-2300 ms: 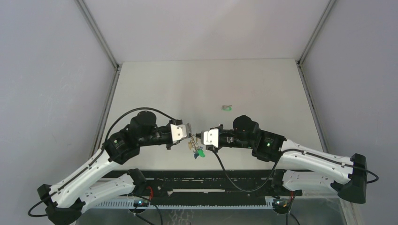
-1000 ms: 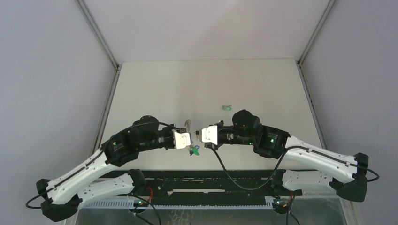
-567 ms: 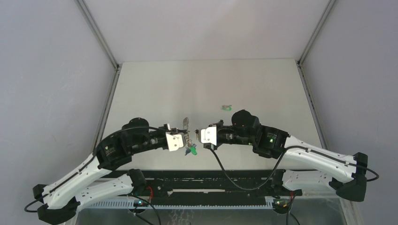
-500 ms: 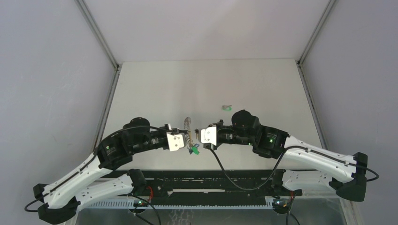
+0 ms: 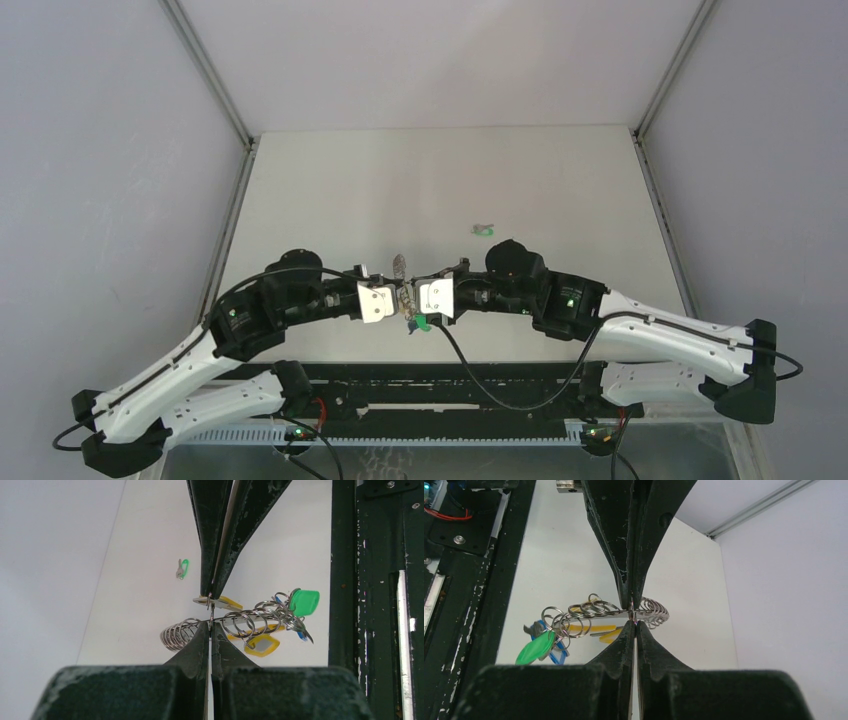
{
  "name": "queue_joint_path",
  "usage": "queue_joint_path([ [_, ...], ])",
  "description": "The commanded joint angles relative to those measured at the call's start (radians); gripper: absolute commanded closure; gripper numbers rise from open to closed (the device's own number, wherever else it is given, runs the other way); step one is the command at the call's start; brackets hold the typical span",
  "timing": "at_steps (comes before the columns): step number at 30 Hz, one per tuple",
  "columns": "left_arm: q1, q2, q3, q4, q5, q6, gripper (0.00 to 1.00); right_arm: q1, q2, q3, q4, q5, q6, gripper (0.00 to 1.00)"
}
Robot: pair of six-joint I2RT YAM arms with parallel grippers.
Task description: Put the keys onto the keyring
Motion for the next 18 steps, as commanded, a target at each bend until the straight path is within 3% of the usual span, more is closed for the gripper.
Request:
queue_joint_path([
  [1, -0.004, -0.01, -0.024, 0.072, 0.018, -0.003, 1.0, 0.015, 0.001, -0.001, 0.033, 0.038, -0.006, 1.0],
  [18, -0.004, -0.017, -0.037, 0.078, -0.019, -0.008, 1.0, 0.034, -0.012, -0.001, 0.019, 0.069, 0.005, 1.0],
])
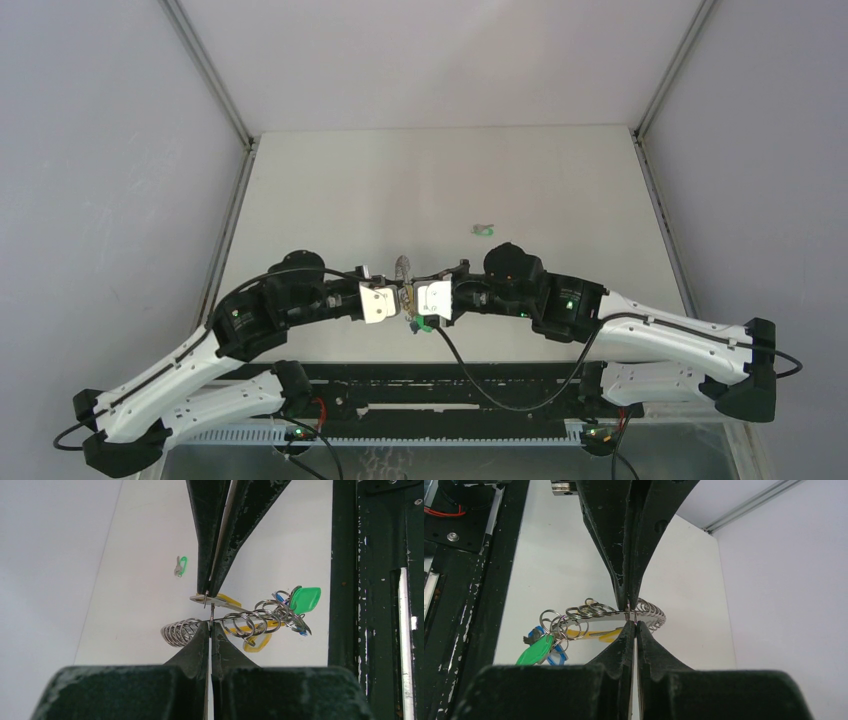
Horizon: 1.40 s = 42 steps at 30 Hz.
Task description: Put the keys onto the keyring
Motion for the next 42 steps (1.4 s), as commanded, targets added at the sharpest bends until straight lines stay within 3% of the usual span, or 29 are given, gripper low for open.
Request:
queue_joint_path([
  [1, -0.004, -0.019, -0.018, 0.07, -0.019, -0.007, 1.0, 0.016, -0.019, -0.001, 0.022, 0.017, 0.003, 1.0],
  [42, -0.004, -0.025, -0.042, 0.097, -0.055, -0.023, 1.0, 0.027, -0.018, 0.0, 0.01, 0.038, 0.014, 1.0],
])
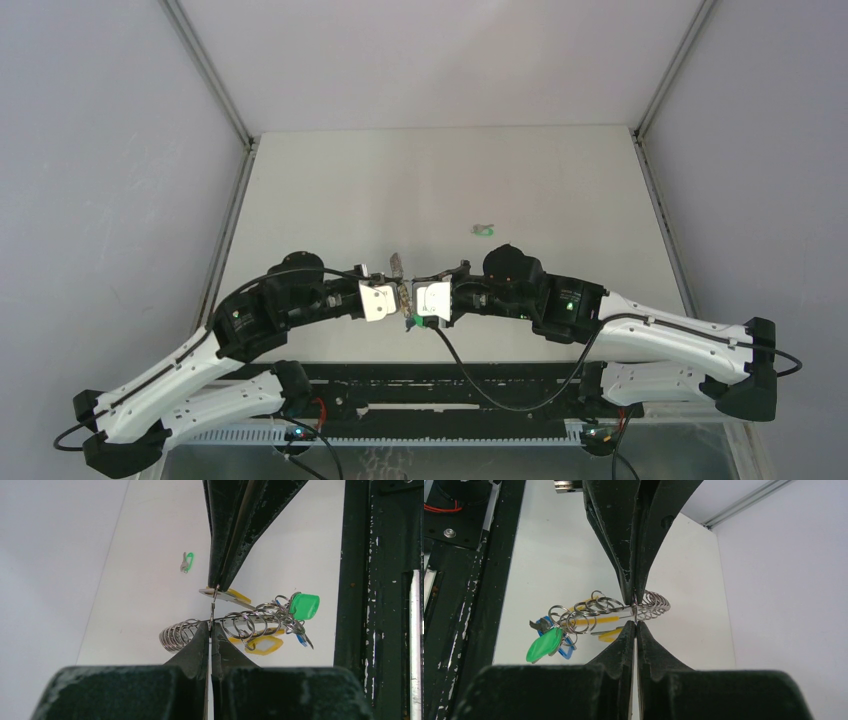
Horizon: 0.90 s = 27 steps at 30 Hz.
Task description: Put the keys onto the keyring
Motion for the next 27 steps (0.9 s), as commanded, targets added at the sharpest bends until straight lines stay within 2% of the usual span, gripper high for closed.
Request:
queue_joint_path([
  [1, -0.004, -0.016, -0.029, 0.081, -0.019, -0.012, 1.0, 0.013, -0.016, 0.0, 0.021, 0.011, 0.014, 1.0],
  [27, -0.004, -0.01, -0.032, 0.08, 0.006, -0.012, 1.0, 0.014, -0.008, 0.0, 0.044, 0.046, 0.016, 1.0],
])
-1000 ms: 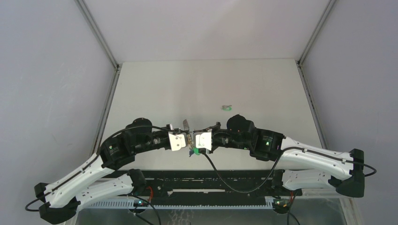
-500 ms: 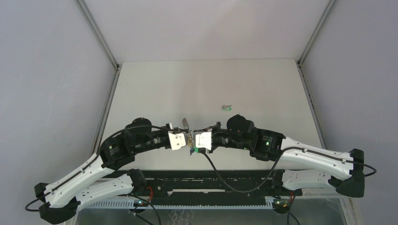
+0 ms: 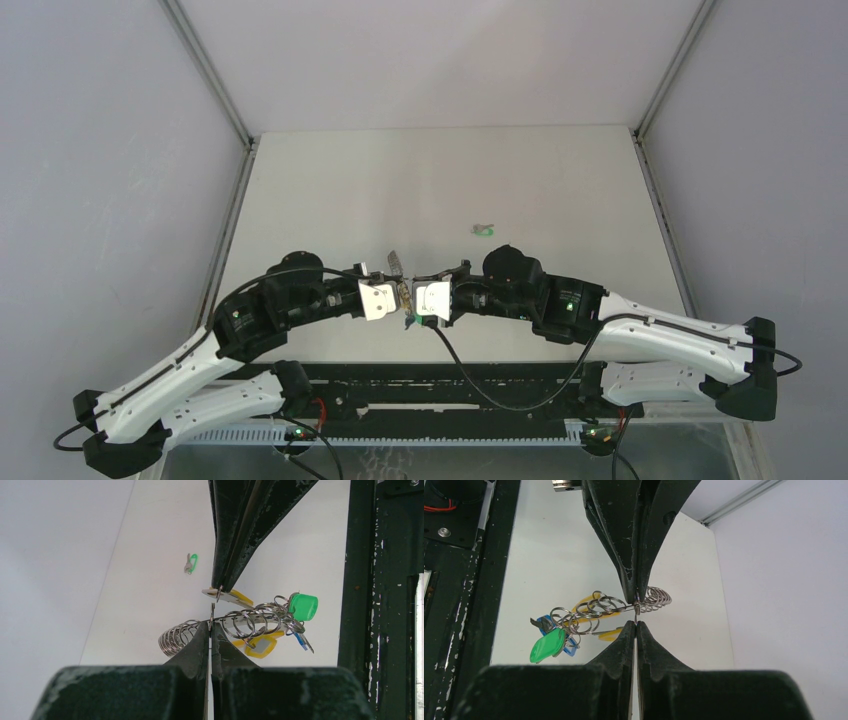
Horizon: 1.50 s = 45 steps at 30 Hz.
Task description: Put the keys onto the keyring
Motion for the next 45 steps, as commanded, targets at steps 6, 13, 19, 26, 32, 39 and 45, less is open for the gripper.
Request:
queue_joint_path([
  [6, -0.004, -0.007, -0.032, 0.065, 0.02, -0.011, 1.0, 0.01, -0.006, 0.0, 0.046, 0.033, 0.016, 1.0],
  [13, -0.004, -0.009, -0.032, 0.065, 0.024, -0.012, 1.0, 0.01, 0.001, 0.0, 0.048, 0.024, 0.016, 1.0],
  [19, -0.003, -0.009, -0.034, 0.065, 0.016, -0.012, 1.0, 0.01, 0.002, 0.0, 0.044, 0.017, 0.018, 1.0],
  [26, -0.004, -0.007, -0.032, 0.066, 0.015, -0.013, 1.0, 0.01, 0.0, 0.0, 0.046, 0.015, 0.017, 1.0],
  [32, -0.004, -0.011, -0.034, 0.066, 0.009, -0.013, 1.0, 0.011, 0.0, 0.0, 0.039, 0.01, 0.021, 1.0],
  [39, -0.004, -0.019, -0.039, 0.072, 0.007, -0.013, 1.0, 0.011, 0.009, 0.011, 0.017, 0.005, 0.024, 1.0],
  [45, -0.004, -0.022, -0.04, 0.075, 0.011, -0.012, 1.0, 0.011, 0.018, 0.015, 0.013, 0.011, 0.024, 1.0],
])
